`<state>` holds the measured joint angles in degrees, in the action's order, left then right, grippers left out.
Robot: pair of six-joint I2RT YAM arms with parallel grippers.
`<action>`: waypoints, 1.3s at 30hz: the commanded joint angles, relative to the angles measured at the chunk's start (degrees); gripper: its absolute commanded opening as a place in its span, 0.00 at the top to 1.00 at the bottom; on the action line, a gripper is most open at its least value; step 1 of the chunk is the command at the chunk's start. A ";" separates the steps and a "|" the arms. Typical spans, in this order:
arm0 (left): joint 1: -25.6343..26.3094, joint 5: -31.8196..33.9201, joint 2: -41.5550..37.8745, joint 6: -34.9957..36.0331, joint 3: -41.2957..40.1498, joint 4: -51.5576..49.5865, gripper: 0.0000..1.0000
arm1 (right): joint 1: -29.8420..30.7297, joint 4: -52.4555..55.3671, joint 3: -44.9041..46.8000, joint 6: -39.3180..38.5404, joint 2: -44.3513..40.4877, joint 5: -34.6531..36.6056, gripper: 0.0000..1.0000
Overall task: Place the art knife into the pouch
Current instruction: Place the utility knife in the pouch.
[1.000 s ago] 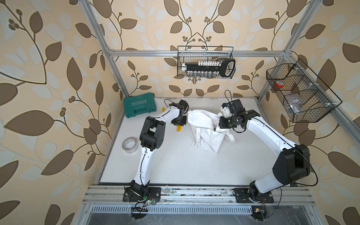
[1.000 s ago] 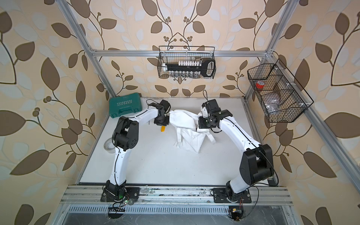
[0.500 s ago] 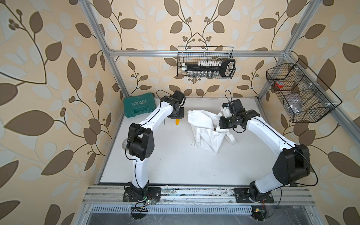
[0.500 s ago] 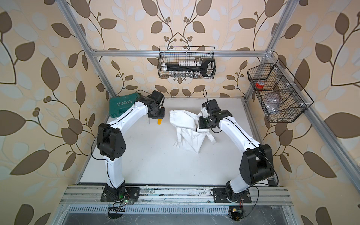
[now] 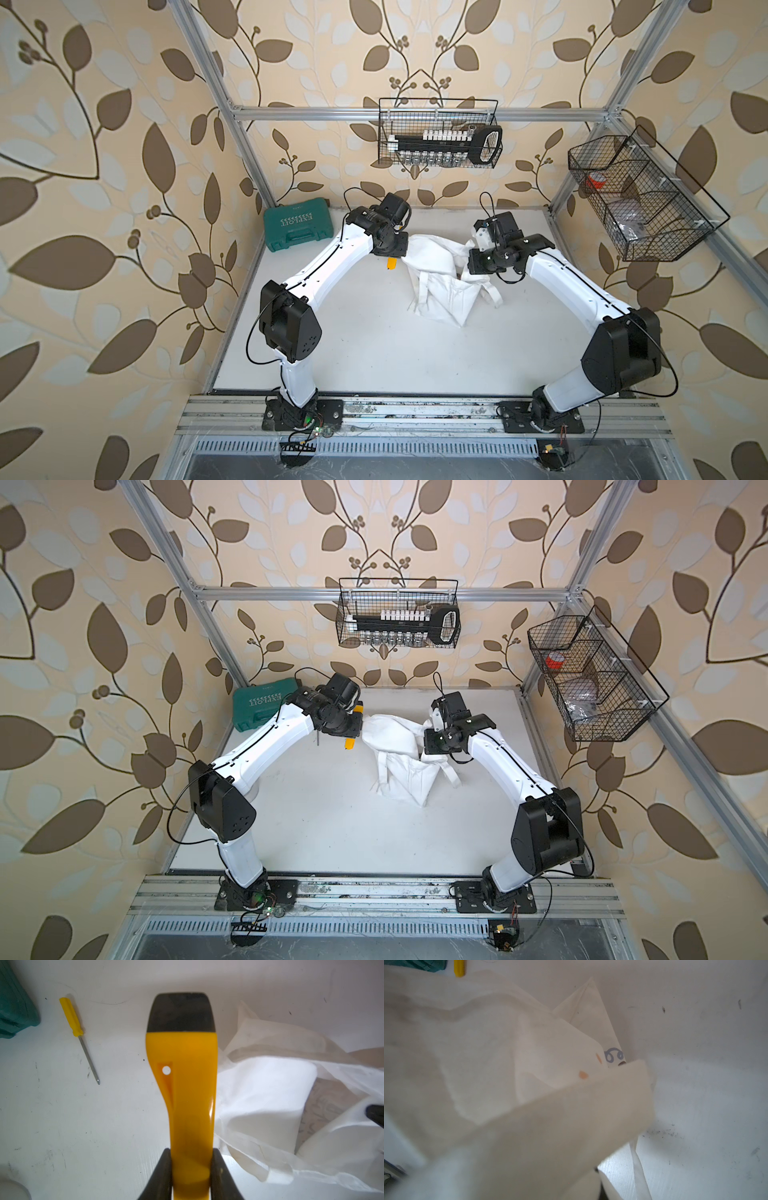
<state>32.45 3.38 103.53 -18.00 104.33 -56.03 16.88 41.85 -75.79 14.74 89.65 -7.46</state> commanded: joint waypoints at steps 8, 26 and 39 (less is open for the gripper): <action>6.93 -2.11 -8.68 -1.77 -6.07 0.75 0.75 | 0.31 0.68 -1.12 -0.81 0.50 1.64 1.00; 11.41 -7.12 -0.79 -2.33 -2.48 2.41 0.74 | 0.34 0.53 0.22 -0.63 -0.82 1.37 1.00; 11.25 -10.23 12.06 -0.56 16.84 -1.21 0.73 | 2.43 -0.51 3.45 -0.17 -2.48 0.75 1.00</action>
<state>43.53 -5.45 114.52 -19.68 116.22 -56.16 18.37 41.45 -73.87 14.55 89.19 -6.81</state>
